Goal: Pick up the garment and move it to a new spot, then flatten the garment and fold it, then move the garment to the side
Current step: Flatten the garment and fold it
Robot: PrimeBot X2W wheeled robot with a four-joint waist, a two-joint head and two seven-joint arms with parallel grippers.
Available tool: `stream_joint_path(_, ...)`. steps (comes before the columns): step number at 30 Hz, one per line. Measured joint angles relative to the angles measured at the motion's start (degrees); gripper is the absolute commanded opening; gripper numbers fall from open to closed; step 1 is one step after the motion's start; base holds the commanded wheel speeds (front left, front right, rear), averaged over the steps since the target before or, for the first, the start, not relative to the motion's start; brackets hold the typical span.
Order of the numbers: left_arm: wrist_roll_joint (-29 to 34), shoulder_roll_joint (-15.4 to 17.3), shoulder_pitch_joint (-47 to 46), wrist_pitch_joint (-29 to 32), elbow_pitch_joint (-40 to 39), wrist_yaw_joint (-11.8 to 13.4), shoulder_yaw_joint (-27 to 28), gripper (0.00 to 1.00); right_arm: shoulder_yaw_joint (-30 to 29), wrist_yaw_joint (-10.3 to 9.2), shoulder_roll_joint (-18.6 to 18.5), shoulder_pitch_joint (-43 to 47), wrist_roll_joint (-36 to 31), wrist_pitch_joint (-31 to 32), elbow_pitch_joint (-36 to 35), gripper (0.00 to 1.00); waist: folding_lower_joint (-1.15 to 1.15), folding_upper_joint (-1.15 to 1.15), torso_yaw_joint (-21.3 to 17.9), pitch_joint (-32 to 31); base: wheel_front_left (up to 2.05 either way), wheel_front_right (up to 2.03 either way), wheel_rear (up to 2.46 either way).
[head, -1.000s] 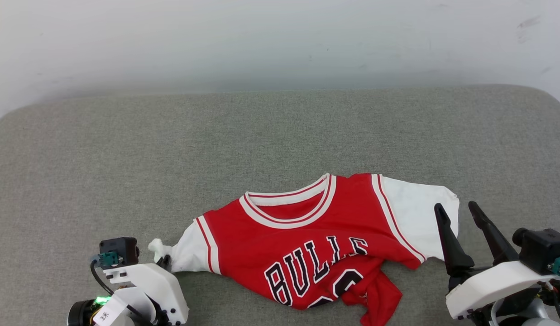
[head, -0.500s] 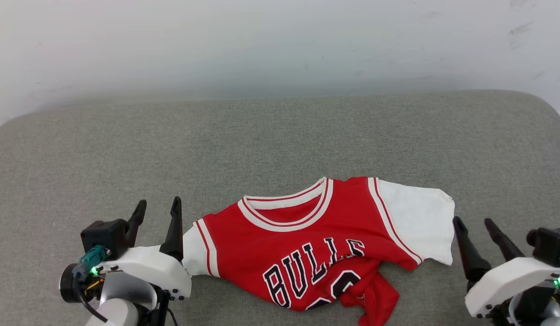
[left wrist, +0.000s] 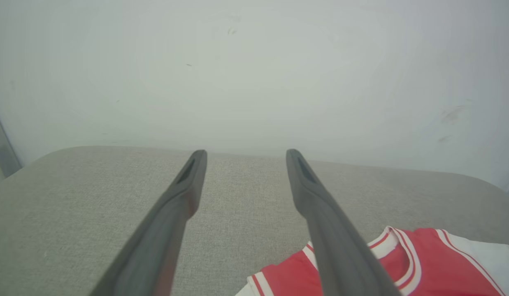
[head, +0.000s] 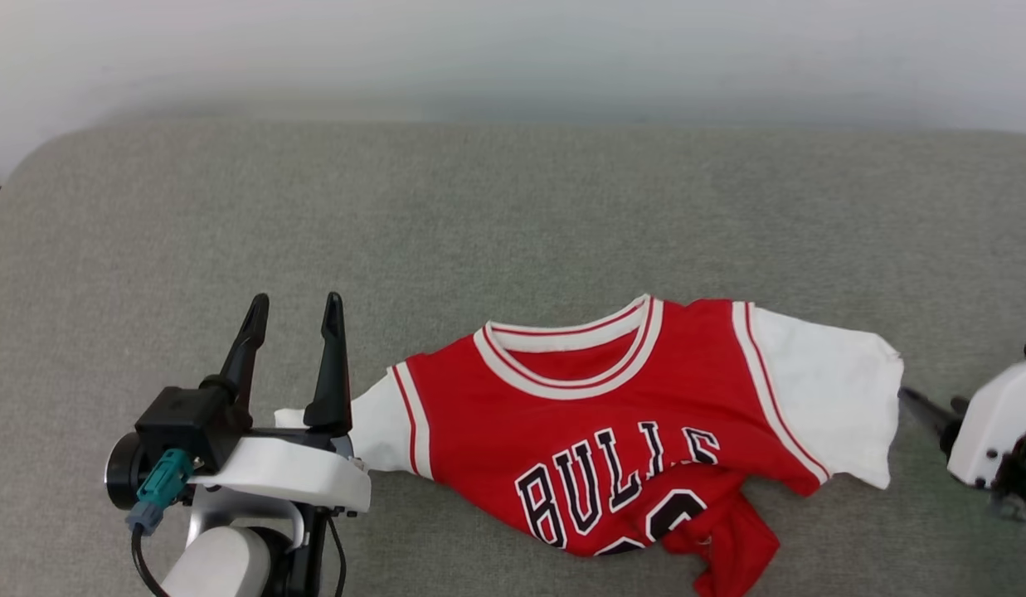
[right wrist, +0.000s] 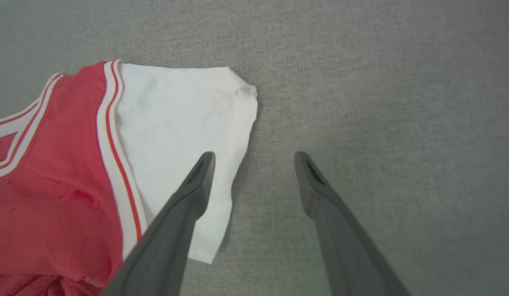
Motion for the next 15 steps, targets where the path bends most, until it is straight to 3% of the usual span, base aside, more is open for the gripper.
stream_joint_path(9,0.6,-1.6,-3.4,-1.4,0.9,-0.7,-0.6,1.00,5.0,0.00,-3.0,-10.2,-0.1,3.3,6.8,1.00,0.01,0.00,3.1,6.6,0.00,0.00,0.00)
stream_joint_path(15,0.6,-2.3,-4.3,-2.0,2.0,-1.2,-0.3,1.00,7.4,-0.02,-4.4,-12.4,1.4,6.8,11.5,1.00,0.00,-0.01,4.7,9.0,0.00,0.00,0.00)
